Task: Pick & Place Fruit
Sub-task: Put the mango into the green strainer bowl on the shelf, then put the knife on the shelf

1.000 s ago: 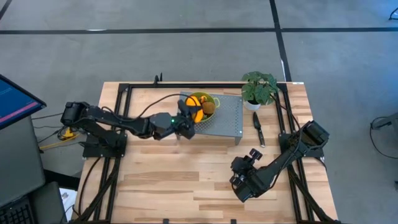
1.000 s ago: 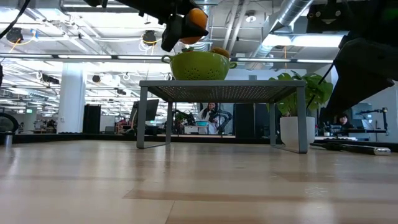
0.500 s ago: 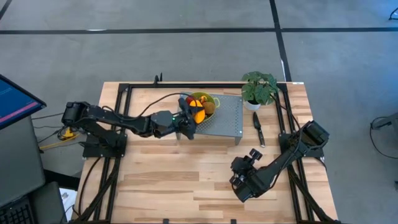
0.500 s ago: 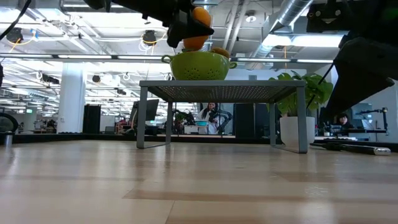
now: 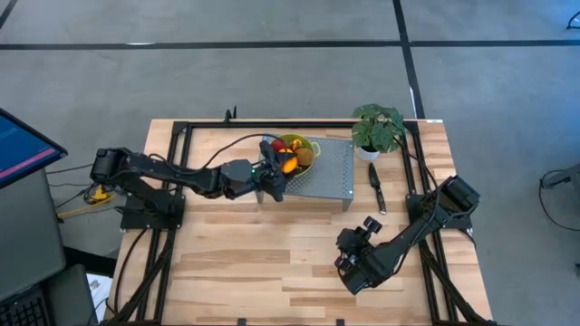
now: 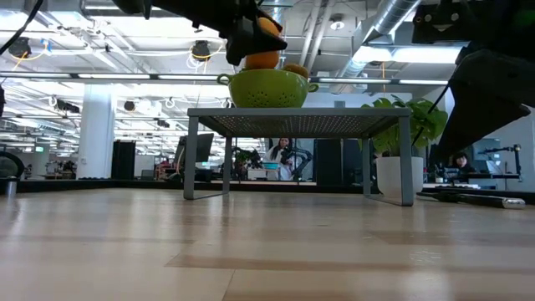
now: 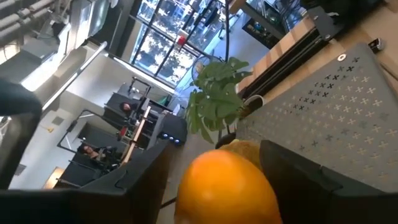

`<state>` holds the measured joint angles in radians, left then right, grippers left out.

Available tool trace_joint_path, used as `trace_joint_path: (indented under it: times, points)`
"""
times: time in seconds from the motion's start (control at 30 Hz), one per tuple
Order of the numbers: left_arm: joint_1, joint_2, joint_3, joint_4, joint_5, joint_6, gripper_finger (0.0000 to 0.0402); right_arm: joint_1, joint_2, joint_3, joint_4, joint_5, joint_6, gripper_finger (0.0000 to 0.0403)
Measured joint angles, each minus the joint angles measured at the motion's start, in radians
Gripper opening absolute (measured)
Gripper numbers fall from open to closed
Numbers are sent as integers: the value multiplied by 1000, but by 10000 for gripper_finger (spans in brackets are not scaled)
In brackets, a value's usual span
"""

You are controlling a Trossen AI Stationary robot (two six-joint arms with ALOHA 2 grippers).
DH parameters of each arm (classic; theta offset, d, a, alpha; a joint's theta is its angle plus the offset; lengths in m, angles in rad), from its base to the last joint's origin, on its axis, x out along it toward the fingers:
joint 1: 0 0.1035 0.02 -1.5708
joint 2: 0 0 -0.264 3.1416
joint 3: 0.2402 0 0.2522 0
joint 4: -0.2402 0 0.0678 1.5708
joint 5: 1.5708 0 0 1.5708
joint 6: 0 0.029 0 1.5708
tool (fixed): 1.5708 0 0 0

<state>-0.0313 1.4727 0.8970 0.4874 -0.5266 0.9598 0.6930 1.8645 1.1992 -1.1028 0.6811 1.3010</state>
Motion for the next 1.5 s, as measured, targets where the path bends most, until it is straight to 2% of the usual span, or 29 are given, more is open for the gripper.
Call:
trace_joint_path:
  times: [0.53, 0.93, 1.1, 1.4, 1.5]
  points:
    - [-6, 19, -1, 8, -34, 0, 312, 0, 0, 0, 1, 0, 0, 108]
    - [-37, 19, -1, 10, -34, -107, 310, 1, 0, 0, 4, 0, 0, 108]
    - [-53, 19, -1, 18, -34, -97, 310, 1, 0, 0, 4, 0, -1, 108]
    - [-176, -44, -1, 22, -183, -100, 308, 1, 0, 0, 14, 0, -2, 108]
    - [-239, -100, -1, 3, -257, -169, 308, 4, 0, 0, 13, 0, -1, 108]
